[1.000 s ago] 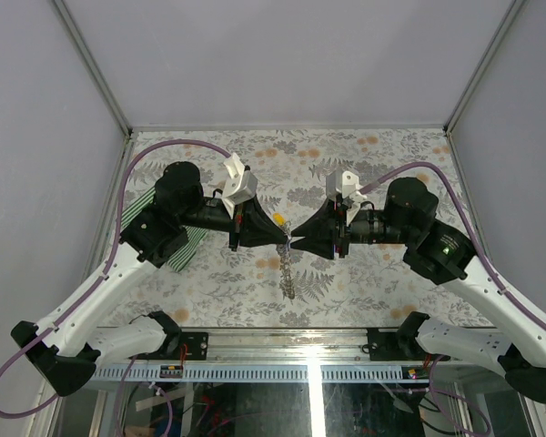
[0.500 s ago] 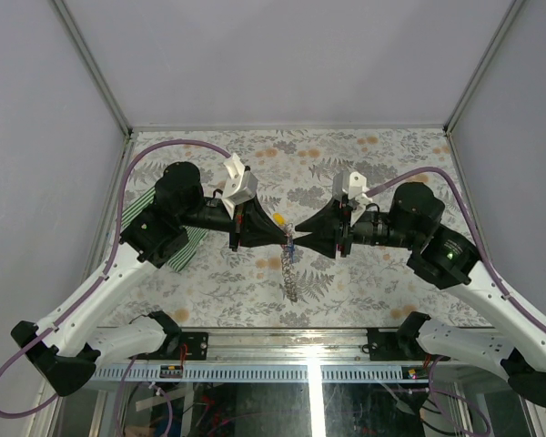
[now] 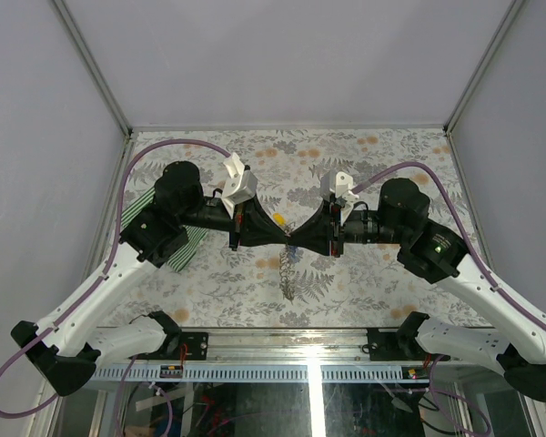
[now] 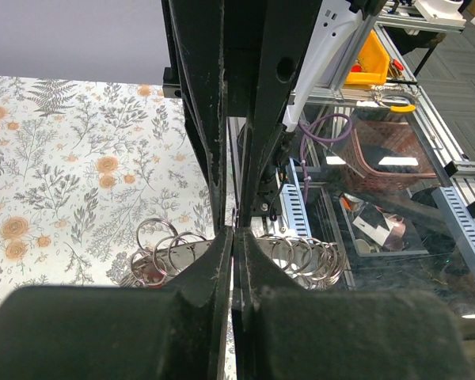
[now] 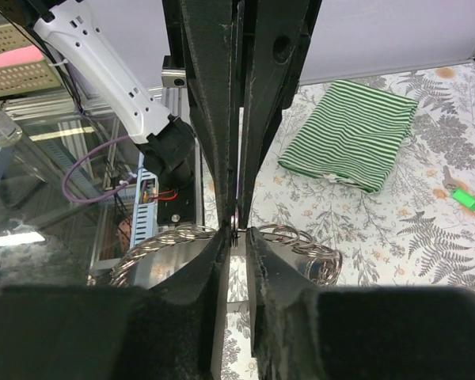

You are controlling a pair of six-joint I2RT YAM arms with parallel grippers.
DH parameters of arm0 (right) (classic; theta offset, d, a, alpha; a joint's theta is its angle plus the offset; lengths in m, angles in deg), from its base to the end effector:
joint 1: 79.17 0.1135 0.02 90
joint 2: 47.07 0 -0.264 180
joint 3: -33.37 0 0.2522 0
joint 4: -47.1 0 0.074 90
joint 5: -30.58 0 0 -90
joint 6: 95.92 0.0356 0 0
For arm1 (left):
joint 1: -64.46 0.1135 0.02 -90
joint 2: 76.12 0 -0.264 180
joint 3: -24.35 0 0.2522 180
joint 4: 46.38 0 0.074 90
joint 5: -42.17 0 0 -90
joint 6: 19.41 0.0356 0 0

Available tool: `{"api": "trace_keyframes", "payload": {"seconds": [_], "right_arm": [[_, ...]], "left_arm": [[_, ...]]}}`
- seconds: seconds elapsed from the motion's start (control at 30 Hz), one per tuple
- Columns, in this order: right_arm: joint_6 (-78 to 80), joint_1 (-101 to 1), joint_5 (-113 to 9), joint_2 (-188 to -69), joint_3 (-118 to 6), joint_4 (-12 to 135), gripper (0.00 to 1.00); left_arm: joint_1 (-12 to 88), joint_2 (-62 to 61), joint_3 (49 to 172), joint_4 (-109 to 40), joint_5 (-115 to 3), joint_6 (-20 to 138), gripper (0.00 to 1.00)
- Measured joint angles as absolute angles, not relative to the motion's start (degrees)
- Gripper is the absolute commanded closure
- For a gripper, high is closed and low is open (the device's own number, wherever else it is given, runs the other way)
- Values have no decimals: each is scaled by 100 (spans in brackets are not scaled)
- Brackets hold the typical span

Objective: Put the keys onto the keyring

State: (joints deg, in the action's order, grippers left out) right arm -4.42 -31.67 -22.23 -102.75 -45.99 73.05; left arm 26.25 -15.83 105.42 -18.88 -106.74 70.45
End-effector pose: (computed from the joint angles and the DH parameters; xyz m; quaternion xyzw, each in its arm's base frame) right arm 0.1222 0.1652 0.4288 -0.4704 0.5427 0.4816 0.5023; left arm 0.1514 -0.1580 0.4215 0.5211 0.5086 -0.5371 0.4258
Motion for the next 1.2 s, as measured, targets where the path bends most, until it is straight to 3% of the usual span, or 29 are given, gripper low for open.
{"api": "trace_keyframes", "payload": {"seconds": [0.2, 0.33, 0.57, 0.7, 0.97, 1.2], "right_arm": [[-440, -3167, -2171, -10288, -4599, 7312, 100], [-449, -3167, -2125, -10286, -4599, 7314, 100], [-551, -3164, -2123, -10240, -4599, 7318, 100], [-707, -3167, -2407, -10102, -4586, 7484, 100], [-991, -3167, -3154, -9468, -4254, 8118, 100], [-980, -3167, -3762, -9176, -4140, 8446, 100]], "left_arm": [[2627, -1563, 10571, -1884, -10681, 7043, 100], [2627, -1563, 10571, -1884, -10718, 7043, 99], [2625, -1568, 10568, -1960, -10692, 7025, 72], [2625, -1703, 10479, -2116, -10362, 6905, 64], [2625, -2051, 9801, -2369, -8624, 6269, 54], [2664, -1281, 9364, -2432, -6928, 5624, 54]]}}
